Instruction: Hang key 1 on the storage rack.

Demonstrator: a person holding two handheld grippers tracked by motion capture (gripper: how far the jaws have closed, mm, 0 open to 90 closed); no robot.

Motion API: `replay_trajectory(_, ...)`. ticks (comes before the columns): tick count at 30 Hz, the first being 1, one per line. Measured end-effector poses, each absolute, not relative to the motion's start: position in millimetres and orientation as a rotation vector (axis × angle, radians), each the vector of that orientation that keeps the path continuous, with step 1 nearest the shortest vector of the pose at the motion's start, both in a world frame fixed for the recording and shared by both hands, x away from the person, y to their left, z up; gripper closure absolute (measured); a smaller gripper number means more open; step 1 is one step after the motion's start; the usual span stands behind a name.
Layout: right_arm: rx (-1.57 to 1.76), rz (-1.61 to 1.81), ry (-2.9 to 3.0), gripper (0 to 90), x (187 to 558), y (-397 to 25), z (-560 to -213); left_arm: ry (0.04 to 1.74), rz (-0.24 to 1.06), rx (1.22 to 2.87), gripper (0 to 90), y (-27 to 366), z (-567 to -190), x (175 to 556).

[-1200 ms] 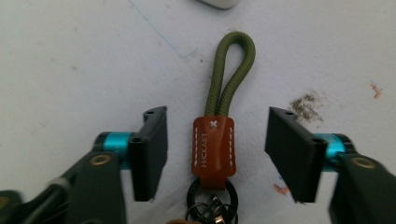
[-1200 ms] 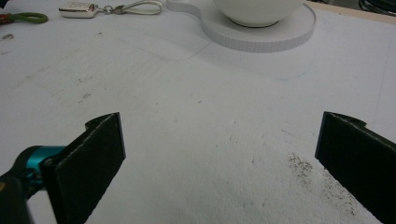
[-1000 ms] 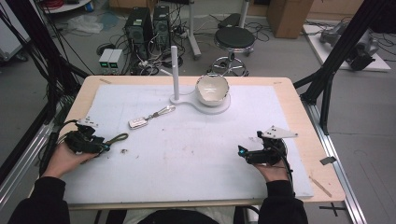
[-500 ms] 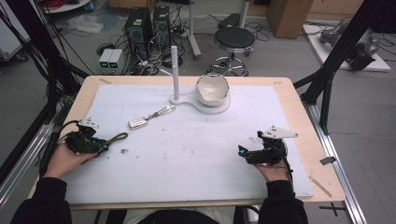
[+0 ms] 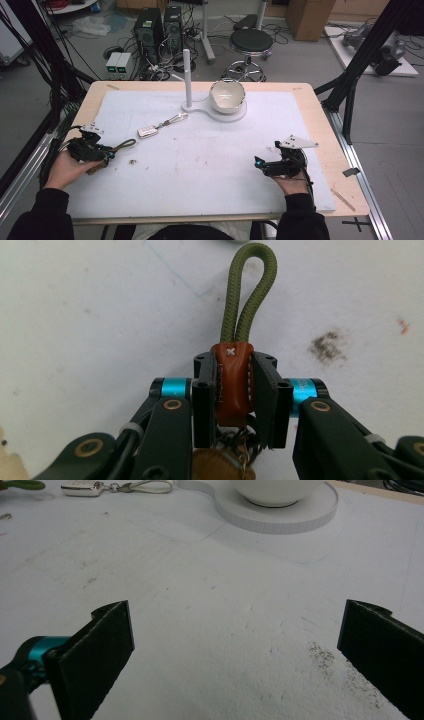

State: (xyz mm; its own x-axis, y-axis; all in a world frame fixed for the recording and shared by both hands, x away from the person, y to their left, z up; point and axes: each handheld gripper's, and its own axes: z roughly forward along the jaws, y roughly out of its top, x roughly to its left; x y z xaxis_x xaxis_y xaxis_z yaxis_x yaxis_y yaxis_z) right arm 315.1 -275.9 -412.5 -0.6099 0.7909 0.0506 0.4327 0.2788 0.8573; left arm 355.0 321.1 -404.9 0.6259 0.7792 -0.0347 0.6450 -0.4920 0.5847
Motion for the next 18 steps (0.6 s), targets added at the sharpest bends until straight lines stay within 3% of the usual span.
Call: replay_trajectory(18, 1.109, 1.288, 2.14, 0.5, 315, -277, -412, 1.031, 0.329, 2.274, 71.9, 301, -354, 374)
